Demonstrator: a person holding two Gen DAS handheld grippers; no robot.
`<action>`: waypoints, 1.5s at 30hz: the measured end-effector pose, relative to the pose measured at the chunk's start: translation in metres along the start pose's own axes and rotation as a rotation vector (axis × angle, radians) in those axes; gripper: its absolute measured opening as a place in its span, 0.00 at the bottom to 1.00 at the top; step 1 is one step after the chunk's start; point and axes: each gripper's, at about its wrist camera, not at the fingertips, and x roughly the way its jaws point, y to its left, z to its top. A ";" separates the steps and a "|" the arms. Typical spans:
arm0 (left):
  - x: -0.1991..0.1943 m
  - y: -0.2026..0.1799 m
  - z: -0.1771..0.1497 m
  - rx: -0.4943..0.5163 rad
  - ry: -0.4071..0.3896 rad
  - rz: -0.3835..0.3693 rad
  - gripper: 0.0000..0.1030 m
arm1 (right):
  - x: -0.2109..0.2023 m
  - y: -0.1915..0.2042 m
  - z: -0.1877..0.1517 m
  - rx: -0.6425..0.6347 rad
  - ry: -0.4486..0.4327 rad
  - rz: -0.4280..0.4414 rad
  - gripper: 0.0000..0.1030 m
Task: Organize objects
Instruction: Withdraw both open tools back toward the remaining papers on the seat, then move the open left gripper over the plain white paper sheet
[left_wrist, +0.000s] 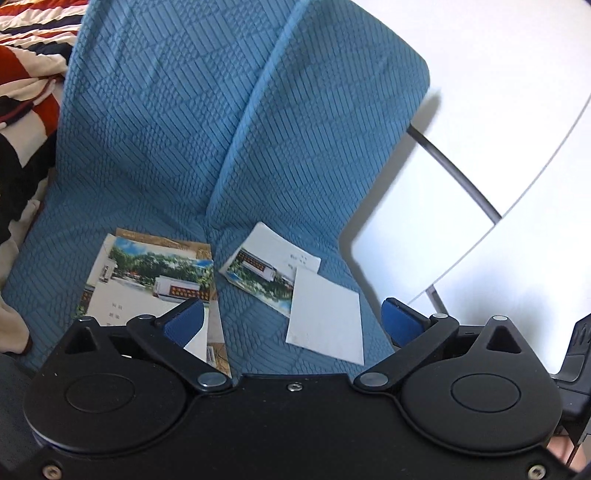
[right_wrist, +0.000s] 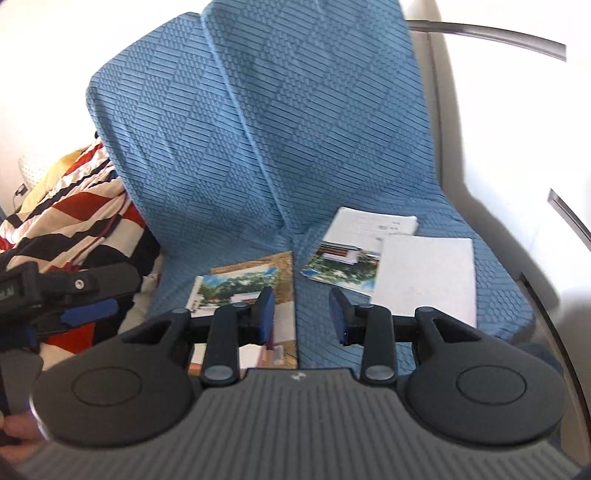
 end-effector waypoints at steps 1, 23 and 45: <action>0.002 -0.003 -0.002 0.005 0.004 0.000 0.99 | -0.001 -0.003 -0.003 0.004 -0.001 -0.007 0.35; 0.020 -0.034 -0.018 0.053 0.056 0.008 0.99 | -0.013 -0.041 -0.024 0.038 -0.030 -0.065 0.84; 0.086 -0.054 -0.044 0.081 0.091 0.032 0.99 | 0.012 -0.102 -0.048 0.094 -0.035 -0.132 0.84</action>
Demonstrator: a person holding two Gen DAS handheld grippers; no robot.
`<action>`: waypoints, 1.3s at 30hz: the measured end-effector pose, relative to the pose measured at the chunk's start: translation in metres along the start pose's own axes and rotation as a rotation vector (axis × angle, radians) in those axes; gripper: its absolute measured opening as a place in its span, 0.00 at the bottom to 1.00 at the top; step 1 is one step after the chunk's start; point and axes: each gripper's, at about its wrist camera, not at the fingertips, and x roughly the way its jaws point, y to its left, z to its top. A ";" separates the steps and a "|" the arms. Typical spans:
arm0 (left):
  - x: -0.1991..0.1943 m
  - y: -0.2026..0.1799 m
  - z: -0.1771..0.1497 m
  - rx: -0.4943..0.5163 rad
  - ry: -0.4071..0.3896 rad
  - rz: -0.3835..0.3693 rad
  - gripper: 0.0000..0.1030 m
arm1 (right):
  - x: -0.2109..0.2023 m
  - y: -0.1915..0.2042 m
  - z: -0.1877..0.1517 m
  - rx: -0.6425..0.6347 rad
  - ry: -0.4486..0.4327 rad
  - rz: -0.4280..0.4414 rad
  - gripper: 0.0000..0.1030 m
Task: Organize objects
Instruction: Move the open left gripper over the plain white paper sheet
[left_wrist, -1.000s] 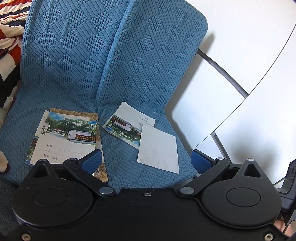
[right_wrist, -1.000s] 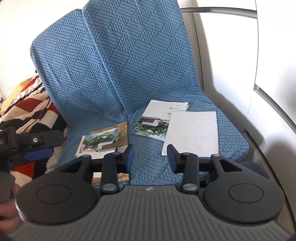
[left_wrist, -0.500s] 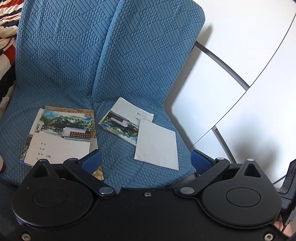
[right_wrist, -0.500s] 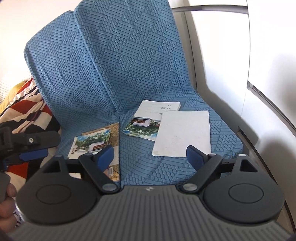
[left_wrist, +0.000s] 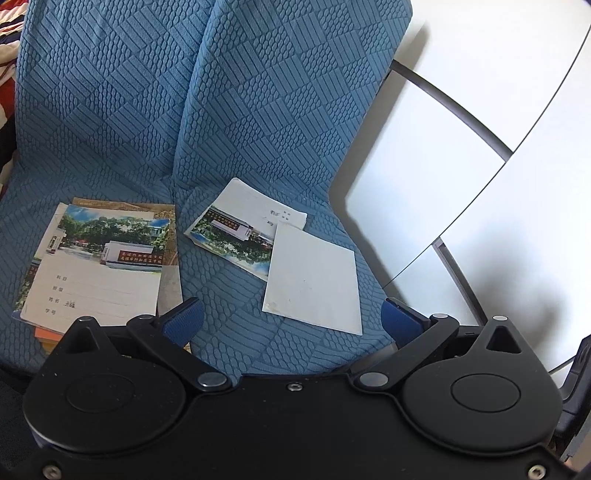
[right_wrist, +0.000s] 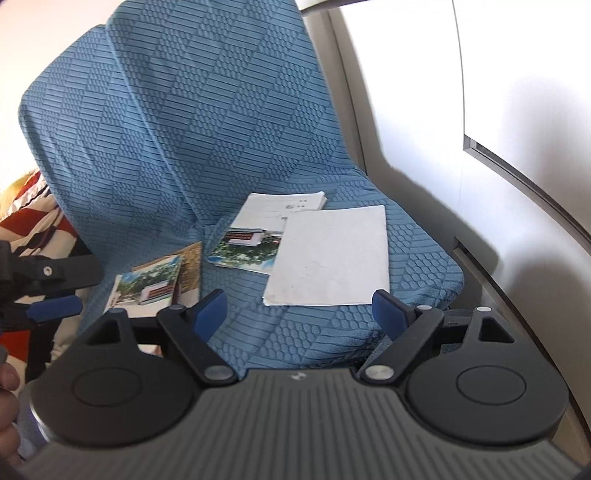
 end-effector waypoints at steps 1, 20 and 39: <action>0.004 -0.001 0.000 0.003 -0.001 0.003 0.99 | 0.002 -0.002 -0.002 -0.002 -0.004 -0.004 0.84; 0.078 0.010 0.014 -0.036 0.056 0.046 0.98 | 0.063 -0.029 -0.008 0.035 -0.008 -0.033 0.84; 0.177 0.035 0.015 -0.119 0.131 -0.009 0.64 | 0.136 -0.056 0.001 0.159 -0.022 -0.027 0.49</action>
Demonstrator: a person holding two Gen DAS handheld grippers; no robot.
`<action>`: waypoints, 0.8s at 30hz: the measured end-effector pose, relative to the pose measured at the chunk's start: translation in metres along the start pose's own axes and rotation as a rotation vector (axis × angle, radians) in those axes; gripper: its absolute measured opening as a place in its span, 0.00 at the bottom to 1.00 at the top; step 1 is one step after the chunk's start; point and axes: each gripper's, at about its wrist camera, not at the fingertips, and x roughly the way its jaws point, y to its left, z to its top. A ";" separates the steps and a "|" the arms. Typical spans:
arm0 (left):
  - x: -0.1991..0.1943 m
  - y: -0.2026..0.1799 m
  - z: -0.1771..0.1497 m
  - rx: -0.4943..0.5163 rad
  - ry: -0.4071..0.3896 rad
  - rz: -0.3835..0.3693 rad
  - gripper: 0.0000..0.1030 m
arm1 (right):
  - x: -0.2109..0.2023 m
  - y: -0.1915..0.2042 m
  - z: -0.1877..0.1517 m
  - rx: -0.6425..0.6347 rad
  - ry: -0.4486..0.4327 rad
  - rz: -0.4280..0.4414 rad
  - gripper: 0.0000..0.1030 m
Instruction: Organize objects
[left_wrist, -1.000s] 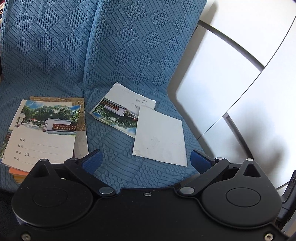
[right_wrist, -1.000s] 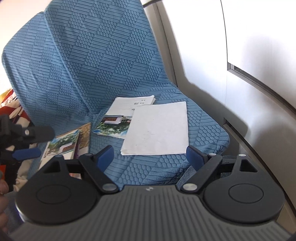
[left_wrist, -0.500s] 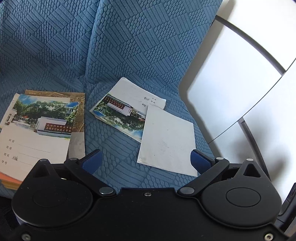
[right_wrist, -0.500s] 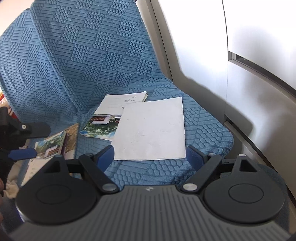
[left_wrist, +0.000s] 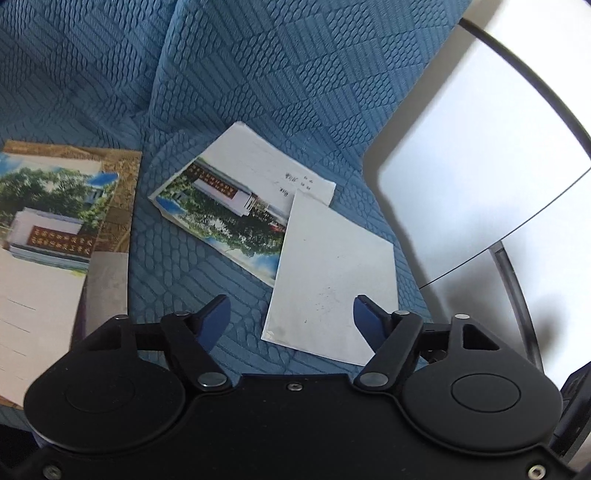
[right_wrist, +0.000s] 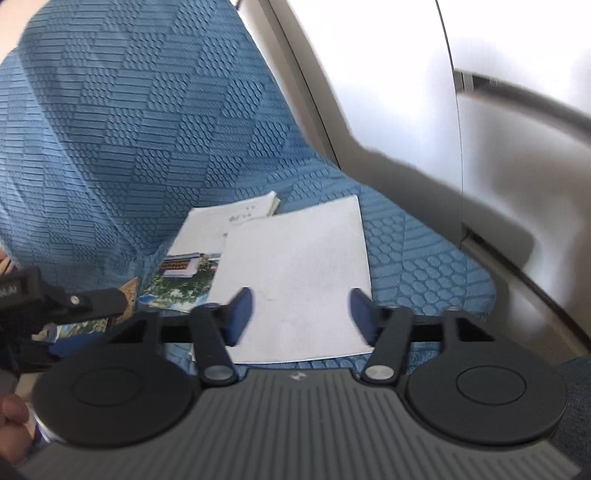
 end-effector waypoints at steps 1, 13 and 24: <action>0.006 0.003 0.000 -0.010 0.011 -0.010 0.61 | 0.003 0.000 0.000 0.006 0.003 -0.005 0.45; 0.060 0.017 -0.004 -0.085 0.105 -0.067 0.43 | 0.035 -0.019 0.003 0.099 0.082 -0.054 0.31; 0.073 0.026 -0.007 -0.179 0.138 -0.049 0.19 | 0.035 -0.022 0.004 0.155 0.084 -0.039 0.30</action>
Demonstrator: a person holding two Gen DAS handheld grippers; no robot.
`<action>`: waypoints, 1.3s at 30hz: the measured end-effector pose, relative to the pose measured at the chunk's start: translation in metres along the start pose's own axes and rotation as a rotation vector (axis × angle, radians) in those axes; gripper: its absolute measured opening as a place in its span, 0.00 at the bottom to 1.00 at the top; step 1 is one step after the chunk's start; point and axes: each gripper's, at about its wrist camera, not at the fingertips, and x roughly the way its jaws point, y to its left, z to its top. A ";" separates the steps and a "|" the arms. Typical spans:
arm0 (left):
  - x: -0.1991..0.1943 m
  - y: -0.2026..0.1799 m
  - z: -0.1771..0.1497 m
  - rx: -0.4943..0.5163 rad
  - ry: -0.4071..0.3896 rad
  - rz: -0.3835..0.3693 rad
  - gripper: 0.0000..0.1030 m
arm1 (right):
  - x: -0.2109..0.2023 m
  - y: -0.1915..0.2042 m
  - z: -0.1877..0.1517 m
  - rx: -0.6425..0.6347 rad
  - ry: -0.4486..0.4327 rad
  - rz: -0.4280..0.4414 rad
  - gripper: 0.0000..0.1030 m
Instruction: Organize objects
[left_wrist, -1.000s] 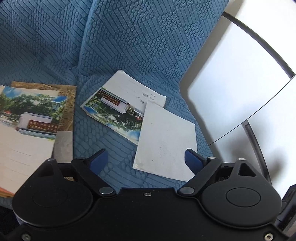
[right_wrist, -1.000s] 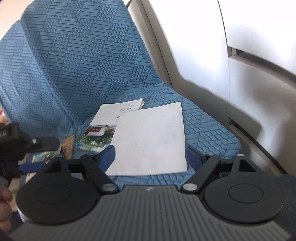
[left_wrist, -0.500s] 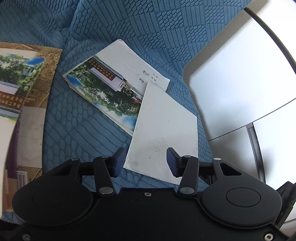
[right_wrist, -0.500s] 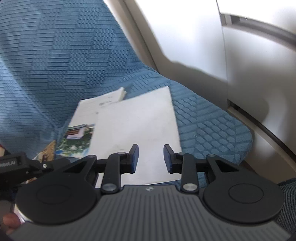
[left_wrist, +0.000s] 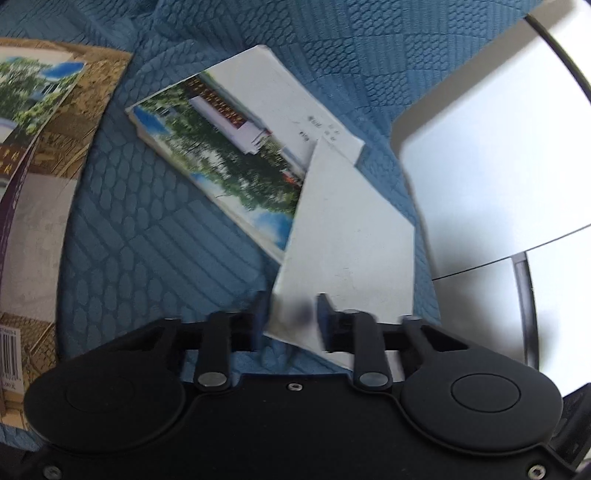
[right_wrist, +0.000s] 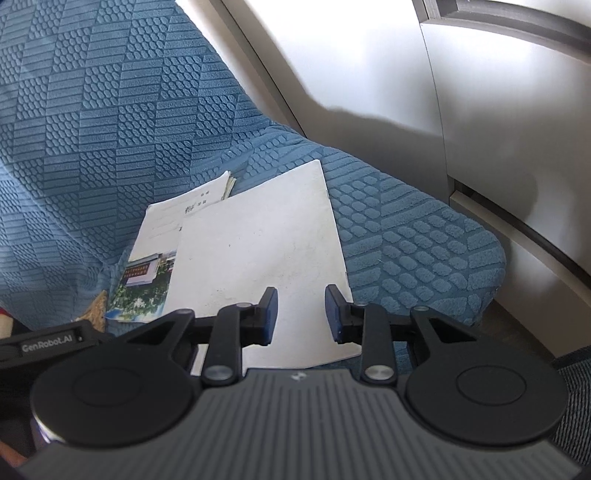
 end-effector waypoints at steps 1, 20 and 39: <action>0.000 0.001 0.000 -0.009 0.003 0.000 0.18 | 0.000 -0.001 0.000 0.003 0.000 0.003 0.30; -0.044 -0.011 -0.017 -0.120 -0.044 -0.108 0.00 | -0.046 -0.018 -0.004 0.110 -0.064 0.186 0.33; -0.070 -0.001 -0.027 -0.224 -0.044 -0.279 0.00 | -0.024 -0.036 -0.019 0.459 0.255 0.556 0.64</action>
